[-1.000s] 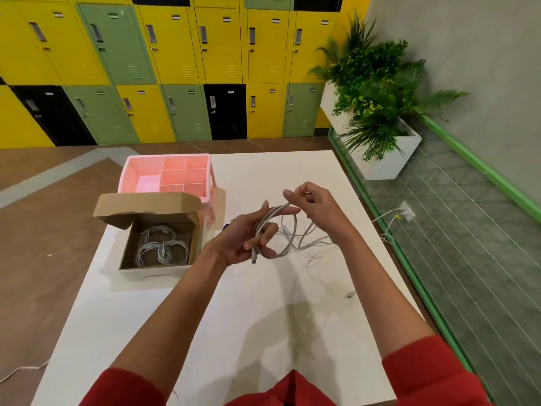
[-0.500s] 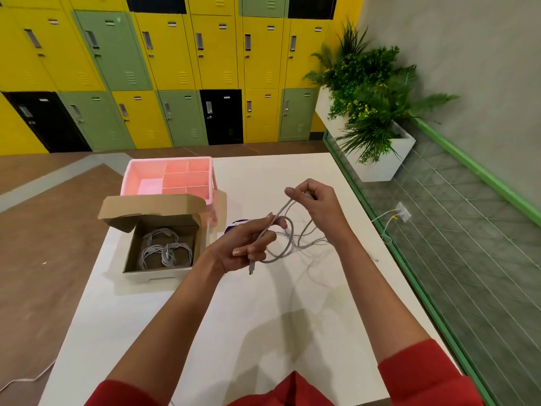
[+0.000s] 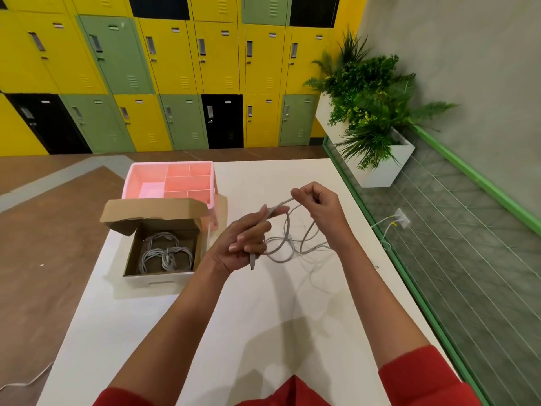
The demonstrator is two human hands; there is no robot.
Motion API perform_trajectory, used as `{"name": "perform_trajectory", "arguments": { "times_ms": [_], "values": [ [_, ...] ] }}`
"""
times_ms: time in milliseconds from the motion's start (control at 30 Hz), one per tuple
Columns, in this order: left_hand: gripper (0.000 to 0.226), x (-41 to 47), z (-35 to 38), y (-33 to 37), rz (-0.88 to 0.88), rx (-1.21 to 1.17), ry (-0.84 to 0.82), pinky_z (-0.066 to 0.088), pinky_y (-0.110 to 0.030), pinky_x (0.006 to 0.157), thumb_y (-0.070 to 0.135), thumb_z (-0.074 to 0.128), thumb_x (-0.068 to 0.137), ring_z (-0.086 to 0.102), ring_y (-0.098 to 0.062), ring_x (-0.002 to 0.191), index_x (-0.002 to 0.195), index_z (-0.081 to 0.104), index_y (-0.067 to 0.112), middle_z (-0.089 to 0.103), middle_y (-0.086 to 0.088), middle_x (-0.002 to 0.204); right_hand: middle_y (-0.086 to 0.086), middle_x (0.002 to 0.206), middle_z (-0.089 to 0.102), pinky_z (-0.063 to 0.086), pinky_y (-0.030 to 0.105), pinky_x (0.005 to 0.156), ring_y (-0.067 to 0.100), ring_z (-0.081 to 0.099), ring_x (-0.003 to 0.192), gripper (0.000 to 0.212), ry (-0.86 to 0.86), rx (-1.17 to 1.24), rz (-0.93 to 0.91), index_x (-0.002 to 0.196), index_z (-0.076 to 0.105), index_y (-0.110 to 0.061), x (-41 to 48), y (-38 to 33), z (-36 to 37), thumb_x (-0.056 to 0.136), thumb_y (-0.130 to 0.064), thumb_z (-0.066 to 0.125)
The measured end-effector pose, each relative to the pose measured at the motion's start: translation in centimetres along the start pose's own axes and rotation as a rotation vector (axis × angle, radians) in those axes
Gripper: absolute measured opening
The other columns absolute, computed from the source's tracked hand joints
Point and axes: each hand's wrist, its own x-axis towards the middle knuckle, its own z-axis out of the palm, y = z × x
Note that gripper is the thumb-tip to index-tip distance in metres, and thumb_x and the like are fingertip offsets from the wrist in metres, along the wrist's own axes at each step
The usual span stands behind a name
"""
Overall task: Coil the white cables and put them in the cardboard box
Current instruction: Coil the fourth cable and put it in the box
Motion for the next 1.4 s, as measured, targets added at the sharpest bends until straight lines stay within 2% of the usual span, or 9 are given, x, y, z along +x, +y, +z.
{"name": "perform_trajectory", "arguments": {
  "times_ms": [100, 233, 467, 700, 833, 967, 1133, 1267, 1400],
  "values": [
    [0.049, -0.3, 0.3, 1.1, 0.043, -0.125, -0.153, 0.043, -0.021, 0.049, 0.022, 0.023, 0.105, 0.027, -0.007, 0.030, 0.149, 0.011, 0.003, 0.038, -0.001, 0.050, -0.002, 0.064, 0.039, 0.033, 0.018, 0.054, 0.009, 0.035, 0.059, 0.023, -0.084, -0.039, 0.028, 0.085, 0.060, -0.006, -0.5, 0.9, -0.3, 0.092, -0.027, 0.062],
    [0.052, -0.6, 0.4, 1.9, 0.113, -0.120, -0.200, 0.045, -0.020, 0.051, 0.025, 0.016, 0.105, 0.036, -0.007, 0.034, 0.151, -0.003, 0.009, 0.041, -0.003, 0.048, -0.004, 0.060, 0.040, 0.034, 0.019, 0.051, 0.012, 0.035, 0.056, 0.026, -0.066, -0.066, 0.043, 0.087, 0.061, -0.007, -1.3, 2.0, -0.4, 0.099, -0.028, 0.051],
    [0.051, -0.6, 0.5, 2.2, 0.159, -0.070, -0.166, 0.045, -0.022, 0.054, 0.022, 0.022, 0.105, 0.039, -0.008, 0.038, 0.151, 0.005, 0.006, 0.053, -0.007, 0.052, -0.008, 0.055, 0.037, 0.028, 0.014, 0.048, 0.005, 0.032, 0.049, 0.029, -0.024, -0.188, 0.042, 0.085, 0.062, -0.009, -1.3, 2.3, -0.2, 0.101, -0.027, 0.045],
    [0.049, -0.1, 0.5, 2.4, 0.180, 0.112, -0.018, 0.050, -0.020, 0.055, 0.023, 0.033, 0.103, 0.041, -0.007, 0.034, 0.145, 0.026, -0.001, 0.057, 0.000, 0.052, -0.007, 0.055, 0.045, 0.033, 0.021, 0.052, 0.007, 0.042, 0.049, 0.037, -0.236, -0.446, 0.207, 0.080, 0.061, -0.013, -2.7, 3.4, 1.7, 0.102, -0.034, 0.040],
    [0.053, 0.4, 0.5, 1.8, 0.232, 0.236, 0.135, 0.056, -0.027, 0.080, 0.028, 0.032, 0.100, 0.044, -0.004, 0.038, 0.147, 0.027, 0.004, 0.046, 0.010, 0.047, -0.006, 0.058, 0.045, 0.028, 0.013, 0.044, 0.007, 0.043, 0.054, 0.036, -0.376, -0.558, 0.244, 0.086, 0.059, -0.014, -3.9, 3.0, 2.5, 0.104, -0.033, 0.034],
    [0.044, 1.0, 0.3, 2.1, 0.321, 0.352, 0.356, 0.048, -0.055, 0.096, 0.025, 0.034, 0.101, 0.061, -0.004, 0.062, 0.141, 0.041, 0.008, 0.063, 0.008, 0.065, -0.008, 0.064, 0.045, 0.029, 0.009, 0.039, 0.006, 0.043, 0.057, 0.033, -0.500, -0.599, 0.284, 0.090, 0.055, -0.014, -4.7, 2.1, 2.9, 0.105, -0.030, 0.030],
    [0.045, 1.3, -0.9, 2.2, 0.331, 0.484, 0.498, 0.042, -0.054, 0.098, 0.028, 0.033, 0.102, 0.065, -0.016, 0.109, 0.145, 0.034, 0.014, 0.072, 0.001, 0.108, 0.000, 0.063, 0.048, 0.035, 0.022, 0.048, 0.011, 0.044, 0.058, 0.036, -0.694, -0.640, 0.346, 0.097, 0.058, -0.016, -5.4, 0.5, 3.5, 0.104, -0.036, 0.029],
    [0.043, 1.3, -1.8, 2.0, 0.274, 0.586, 0.559, 0.029, -0.059, 0.106, 0.034, 0.032, 0.103, 0.061, -0.017, 0.116, 0.143, 0.028, 0.020, 0.067, -0.003, 0.121, -0.002, 0.064, 0.048, 0.036, 0.020, 0.050, 0.009, 0.046, 0.056, 0.036, -0.784, -0.667, 0.295, 0.098, 0.064, -0.016, -5.4, -1.4, 3.4, 0.103, -0.037, 0.036],
    [0.051, 0.7, -2.9, 2.1, 0.156, 0.689, 0.610, 0.037, -0.052, 0.107, 0.030, 0.032, 0.104, 0.062, -0.022, 0.114, 0.151, 0.018, 0.017, 0.068, -0.004, 0.118, -0.004, 0.068, 0.057, 0.040, 0.026, 0.062, 0.010, 0.053, 0.063, 0.032, -0.679, -0.714, 0.116, 0.085, 0.069, -0.017, -4.2, -2.5, 2.5, 0.099, -0.036, 0.048]
  ]
}}
